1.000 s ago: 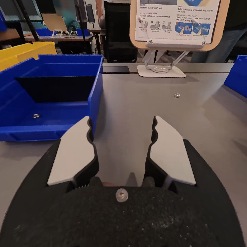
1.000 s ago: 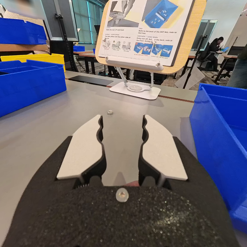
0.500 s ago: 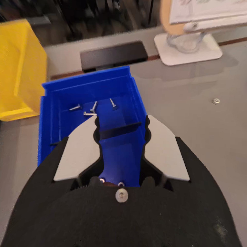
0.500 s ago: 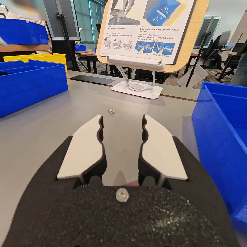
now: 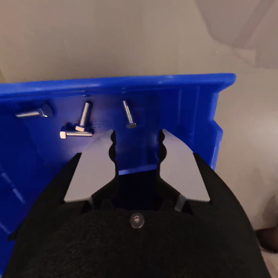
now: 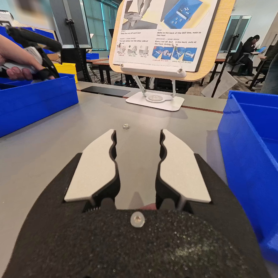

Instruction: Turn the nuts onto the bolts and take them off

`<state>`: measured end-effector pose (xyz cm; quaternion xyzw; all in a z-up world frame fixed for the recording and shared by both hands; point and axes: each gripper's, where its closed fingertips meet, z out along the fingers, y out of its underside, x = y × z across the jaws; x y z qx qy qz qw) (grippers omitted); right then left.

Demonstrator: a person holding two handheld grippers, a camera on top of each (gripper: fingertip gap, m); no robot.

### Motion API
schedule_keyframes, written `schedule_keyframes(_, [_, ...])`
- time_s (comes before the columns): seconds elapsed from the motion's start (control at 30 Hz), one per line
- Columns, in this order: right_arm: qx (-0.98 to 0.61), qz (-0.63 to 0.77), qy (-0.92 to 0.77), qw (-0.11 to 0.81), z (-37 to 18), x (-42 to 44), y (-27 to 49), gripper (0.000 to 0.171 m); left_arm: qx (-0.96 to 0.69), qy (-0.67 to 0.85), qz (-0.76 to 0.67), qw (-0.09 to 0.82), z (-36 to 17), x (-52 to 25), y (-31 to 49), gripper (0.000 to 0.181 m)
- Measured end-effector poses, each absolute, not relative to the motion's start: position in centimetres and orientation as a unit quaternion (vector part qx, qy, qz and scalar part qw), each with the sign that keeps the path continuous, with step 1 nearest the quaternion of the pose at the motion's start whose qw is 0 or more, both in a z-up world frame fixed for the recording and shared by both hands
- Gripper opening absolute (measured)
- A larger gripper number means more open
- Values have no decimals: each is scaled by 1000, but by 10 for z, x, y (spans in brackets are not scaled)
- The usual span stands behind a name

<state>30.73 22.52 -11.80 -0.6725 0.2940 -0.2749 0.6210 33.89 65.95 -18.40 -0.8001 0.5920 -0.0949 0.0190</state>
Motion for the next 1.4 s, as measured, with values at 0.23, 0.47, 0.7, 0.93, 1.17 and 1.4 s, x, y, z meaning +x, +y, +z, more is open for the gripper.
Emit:
schedule_keyframes(0.23, [-665, -269, 296, 631, -116, 307, 223, 55, -826, 559, -69, -29, -207, 335, 655, 54])
schedule_keyframes(0.47, [-662, -262, 300, 635, -115, 308, 222, 55, -825, 563, -45, -7, -215, 332, 663, 20])
schedule_keyframes(0.7, [-663, -265, 297, 634, -115, 307, 222, 54, -819, 571, -56, -8, -214, 331, 660, 19])
schedule_keyframes(0.93, [-663, -264, 296, 635, -115, 307, 222, 54, -771, 618, -144, 57, -173, 332, 659, 0])
schedule_keyframes(1.17, [-669, -266, 294, 628, -117, 306, 224, 53, -738, 630, -201, 137, -139, 287, 663, 0])
schedule_keyframes(1.4, [-670, -270, 291, 627, -117, 305, 224, 52, -733, 650, -182, 85, -138, 292, 672, 0])
